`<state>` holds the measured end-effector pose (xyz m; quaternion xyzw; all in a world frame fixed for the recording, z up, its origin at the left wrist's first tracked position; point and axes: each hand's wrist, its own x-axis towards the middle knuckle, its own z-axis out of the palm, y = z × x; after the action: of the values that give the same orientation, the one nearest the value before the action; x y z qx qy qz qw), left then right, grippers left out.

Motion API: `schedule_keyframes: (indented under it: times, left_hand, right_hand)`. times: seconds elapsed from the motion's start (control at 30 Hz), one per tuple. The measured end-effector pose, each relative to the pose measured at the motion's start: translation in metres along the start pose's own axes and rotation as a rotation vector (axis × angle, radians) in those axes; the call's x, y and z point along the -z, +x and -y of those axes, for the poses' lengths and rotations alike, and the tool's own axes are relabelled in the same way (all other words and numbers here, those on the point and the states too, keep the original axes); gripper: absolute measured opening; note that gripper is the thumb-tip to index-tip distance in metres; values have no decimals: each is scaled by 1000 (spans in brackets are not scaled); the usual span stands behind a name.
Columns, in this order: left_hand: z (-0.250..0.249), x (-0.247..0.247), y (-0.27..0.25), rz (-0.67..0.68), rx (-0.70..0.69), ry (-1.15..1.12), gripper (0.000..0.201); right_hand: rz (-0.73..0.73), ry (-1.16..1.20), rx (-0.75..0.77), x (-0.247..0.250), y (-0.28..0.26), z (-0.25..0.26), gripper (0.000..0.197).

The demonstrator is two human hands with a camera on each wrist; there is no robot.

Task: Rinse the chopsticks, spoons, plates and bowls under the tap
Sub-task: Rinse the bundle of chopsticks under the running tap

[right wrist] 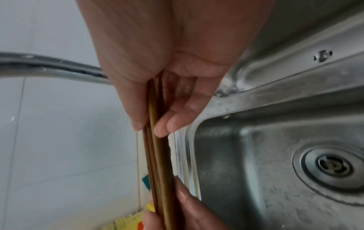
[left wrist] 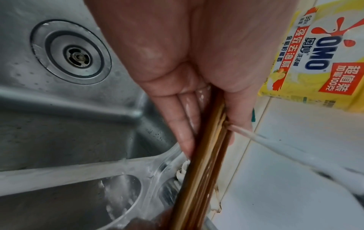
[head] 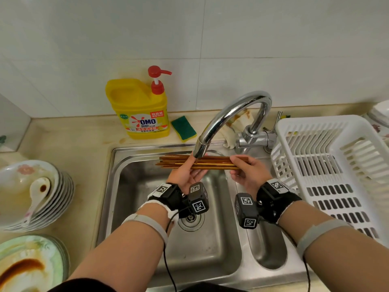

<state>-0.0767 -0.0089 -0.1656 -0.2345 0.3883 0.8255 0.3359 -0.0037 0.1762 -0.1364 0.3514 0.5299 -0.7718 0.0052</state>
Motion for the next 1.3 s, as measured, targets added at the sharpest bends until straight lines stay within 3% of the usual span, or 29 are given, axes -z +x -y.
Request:
schedule_keyframes:
  times: [0.13, 0.4, 0.5, 0.67, 0.87, 0.97, 1.17, 1.3]
  left_hand:
    - [-1, -2, -4, 97, 35, -99, 29]
    - [0, 8, -4, 151, 47, -133, 51]
    - [1, 11, 0, 140, 51, -101, 51]
    - [5, 11, -2, 172, 27, -32, 41]
    - [6, 7, 0, 144, 50, 87, 25]
    - [5, 6, 2, 118, 77, 110, 20]
    - [12, 14, 6, 107, 19, 56, 42]
    - [13, 18, 7, 109, 34, -27, 42]
  right_hand:
    - [9, 207, -108, -2, -2, -5, 13]
    - [78, 232, -195, -18, 0, -21, 46]
    - [50, 226, -192, -18, 0, -19, 41]
    - [36, 223, -189, -14, -1, -13, 48]
    - [-30, 245, -167, -17, -2, -8, 18]
    - [-48, 204, -137, -12, -3, -8, 13]
    - [27, 154, -117, -6, -4, -3, 11]
    - [93, 44, -119, -4, -7, 1, 21]
